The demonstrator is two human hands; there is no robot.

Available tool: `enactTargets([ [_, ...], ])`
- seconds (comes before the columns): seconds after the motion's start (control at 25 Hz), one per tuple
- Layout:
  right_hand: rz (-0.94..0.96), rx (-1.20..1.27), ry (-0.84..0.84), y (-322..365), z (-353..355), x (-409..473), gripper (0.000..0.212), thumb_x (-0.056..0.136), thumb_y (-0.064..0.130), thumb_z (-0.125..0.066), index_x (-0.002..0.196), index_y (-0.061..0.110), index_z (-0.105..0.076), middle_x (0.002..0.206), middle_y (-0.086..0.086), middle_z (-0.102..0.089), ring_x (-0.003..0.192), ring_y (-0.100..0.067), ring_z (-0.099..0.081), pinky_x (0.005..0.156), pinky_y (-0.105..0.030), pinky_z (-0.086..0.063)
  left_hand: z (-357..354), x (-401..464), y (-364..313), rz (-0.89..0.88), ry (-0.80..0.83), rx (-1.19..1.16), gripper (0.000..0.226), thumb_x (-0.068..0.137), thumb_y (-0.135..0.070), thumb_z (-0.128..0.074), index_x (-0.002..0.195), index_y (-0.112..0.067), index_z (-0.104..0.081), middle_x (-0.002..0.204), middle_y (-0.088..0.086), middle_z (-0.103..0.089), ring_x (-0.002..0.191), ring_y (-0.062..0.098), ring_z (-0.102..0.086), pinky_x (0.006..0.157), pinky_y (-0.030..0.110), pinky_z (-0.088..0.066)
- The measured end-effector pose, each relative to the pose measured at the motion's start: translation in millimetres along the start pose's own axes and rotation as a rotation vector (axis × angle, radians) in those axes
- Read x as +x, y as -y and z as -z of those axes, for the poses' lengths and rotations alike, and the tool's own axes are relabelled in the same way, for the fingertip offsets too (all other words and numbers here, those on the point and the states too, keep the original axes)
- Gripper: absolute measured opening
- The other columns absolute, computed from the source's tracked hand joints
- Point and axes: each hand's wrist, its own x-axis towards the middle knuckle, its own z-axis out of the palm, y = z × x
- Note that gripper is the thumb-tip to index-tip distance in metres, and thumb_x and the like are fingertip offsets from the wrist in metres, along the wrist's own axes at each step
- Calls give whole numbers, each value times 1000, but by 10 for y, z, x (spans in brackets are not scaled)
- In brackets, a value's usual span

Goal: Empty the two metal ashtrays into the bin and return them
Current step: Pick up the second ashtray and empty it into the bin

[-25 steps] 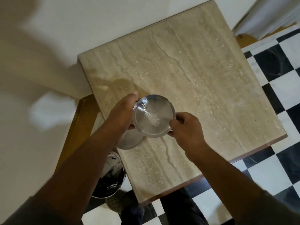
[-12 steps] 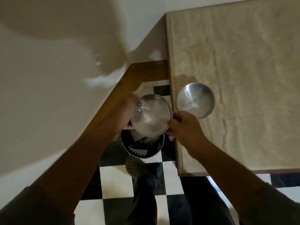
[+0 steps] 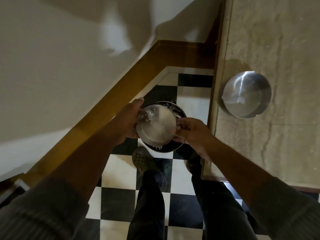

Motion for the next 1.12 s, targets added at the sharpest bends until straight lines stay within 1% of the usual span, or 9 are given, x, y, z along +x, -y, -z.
enactTargets([
  [0.08, 142, -289, -11, 79, 55, -32, 27, 87, 7, -71, 95, 32, -62, 105, 0, -68, 101, -8, -66, 81, -16, -56, 71, 111, -59, 12, 201, 54, 46, 90, -62, -54, 111, -22, -59, 117, 11, -63, 111, 34, -62, 94, 54, -55],
  [0.16, 326, -535, -16, 176, 123, -69, 28, 84, 12, -75, 101, 29, -60, 102, 10, -59, 96, 1, -61, 83, -13, -52, 120, 199, -177, 41, 417, 173, 77, 65, -66, -77, 125, -23, -56, 132, 16, -58, 117, 37, -61, 96, 51, -55],
  [0.28, 624, -841, 15, 200, 257, -18, 45, 83, 14, -75, 125, 15, -57, 121, -3, -54, 111, -15, -56, 96, -33, -53, 106, 335, -422, 38, 564, 405, 116, 23, -55, -96, 127, -26, -53, 135, 15, -54, 119, 37, -58, 92, 46, -56],
  [0.4, 922, -1170, 51, 154, 321, 76, 47, 85, 24, -66, 130, 13, -57, 129, -12, -57, 117, -23, -50, 99, -29, -41, -71, 416, -546, -63, 607, 722, 144, 20, -52, -98, 148, -36, -33, 147, 9, -48, 124, 34, -55, 99, 50, -52],
  [0.52, 1104, -1314, 37, 22, 306, 168, 43, 84, 22, -65, 124, 10, -59, 126, -15, -59, 115, -26, -49, 98, -31, -41, -231, 523, -347, -263, 519, 961, 136, 32, -56, -92, 150, -39, -27, 146, -1, -50, 126, 28, -55, 101, 50, -52],
  [0.64, 1021, -1423, 2, -179, 355, 254, 62, 77, 27, -81, 128, 2, -56, 133, -24, -57, 128, -40, -50, 106, -47, -46, -253, 593, 59, -589, 252, 1091, 132, 44, -62, -89, 152, -23, -23, 146, 5, -47, 129, 25, -49, 107, 40, -44],
  [0.76, 930, -1358, -56, -218, 447, 132, 100, 80, 60, -67, 148, -3, -29, 159, -30, -26, 151, -43, -16, 125, -45, -13, -222, 640, 457, -841, 7, 1152, 142, 47, -60, -90, 155, -4, -17, 152, 17, -39, 136, 33, -40, 106, 32, -26],
  [0.96, 1307, -1079, -317, 302, 372, -377, 124, 70, 72, -66, 139, -19, -17, 151, -42, -9, 139, -44, -4, 124, -45, -3, -225, 719, 641, -926, -56, 1179, 140, 46, -59, -91, 153, 1, -23, 154, 23, -39, 138, 41, -38, 108, 39, -28],
  [1.12, 1321, -1248, -287, -51, 231, -216, 121, 74, 80, -55, 152, 4, -2, 159, -24, -13, 151, -31, 5, 125, -48, -6, -330, 779, 547, -947, -47, 1134, 135, 50, -69, -80, 153, -4, -24, 155, 18, -37, 141, 36, -35, 114, 44, -32],
])
